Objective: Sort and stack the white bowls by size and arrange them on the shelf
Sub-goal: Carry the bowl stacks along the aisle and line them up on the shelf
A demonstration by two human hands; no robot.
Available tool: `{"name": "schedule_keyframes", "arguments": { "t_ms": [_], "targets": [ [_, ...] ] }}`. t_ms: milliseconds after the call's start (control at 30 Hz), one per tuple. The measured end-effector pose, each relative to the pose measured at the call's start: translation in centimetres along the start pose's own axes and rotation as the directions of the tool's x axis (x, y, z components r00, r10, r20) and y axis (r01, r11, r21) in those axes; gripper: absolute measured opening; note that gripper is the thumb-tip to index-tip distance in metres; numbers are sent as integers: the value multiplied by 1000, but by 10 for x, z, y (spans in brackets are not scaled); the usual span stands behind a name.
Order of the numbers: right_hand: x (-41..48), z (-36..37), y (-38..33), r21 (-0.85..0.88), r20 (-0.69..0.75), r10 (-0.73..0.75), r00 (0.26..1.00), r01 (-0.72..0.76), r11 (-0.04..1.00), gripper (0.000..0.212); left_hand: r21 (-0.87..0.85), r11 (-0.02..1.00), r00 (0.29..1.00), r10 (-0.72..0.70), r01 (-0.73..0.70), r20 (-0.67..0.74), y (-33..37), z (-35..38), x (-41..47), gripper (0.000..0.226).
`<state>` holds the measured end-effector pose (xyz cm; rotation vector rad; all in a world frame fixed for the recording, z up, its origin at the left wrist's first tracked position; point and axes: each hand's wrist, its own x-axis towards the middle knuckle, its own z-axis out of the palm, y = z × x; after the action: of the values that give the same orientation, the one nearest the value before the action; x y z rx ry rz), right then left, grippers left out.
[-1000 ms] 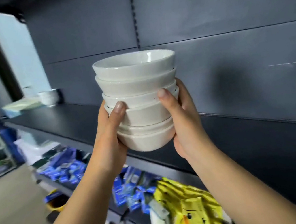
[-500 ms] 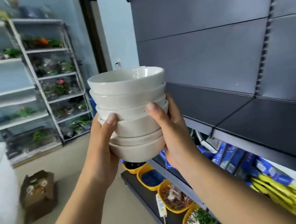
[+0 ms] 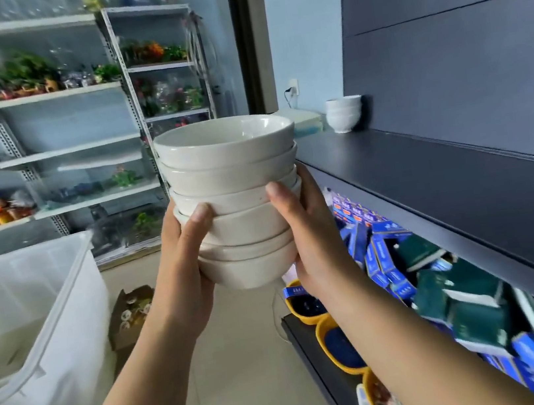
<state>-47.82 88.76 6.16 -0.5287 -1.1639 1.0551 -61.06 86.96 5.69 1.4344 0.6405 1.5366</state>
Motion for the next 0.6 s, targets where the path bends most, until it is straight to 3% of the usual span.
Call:
{"name": "schedule_keyframes", "arguments": {
  "t_ms": [300,433,600],
  "targets": [
    [136,-6,78,23,64,7,998,-8,1000,67,29,999,993,37,-34,-115,-54,-45,123,86],
    [183,-18,106,14,57,2,998,-2,1000,60,29,999,995,32,-30,-96,-83,-59,174,91],
    [246,-44,135,-42,-41,-44,998,42,998,60,-38,999,1000,1,0,24,-132,-70,256,87]
  ]
}}
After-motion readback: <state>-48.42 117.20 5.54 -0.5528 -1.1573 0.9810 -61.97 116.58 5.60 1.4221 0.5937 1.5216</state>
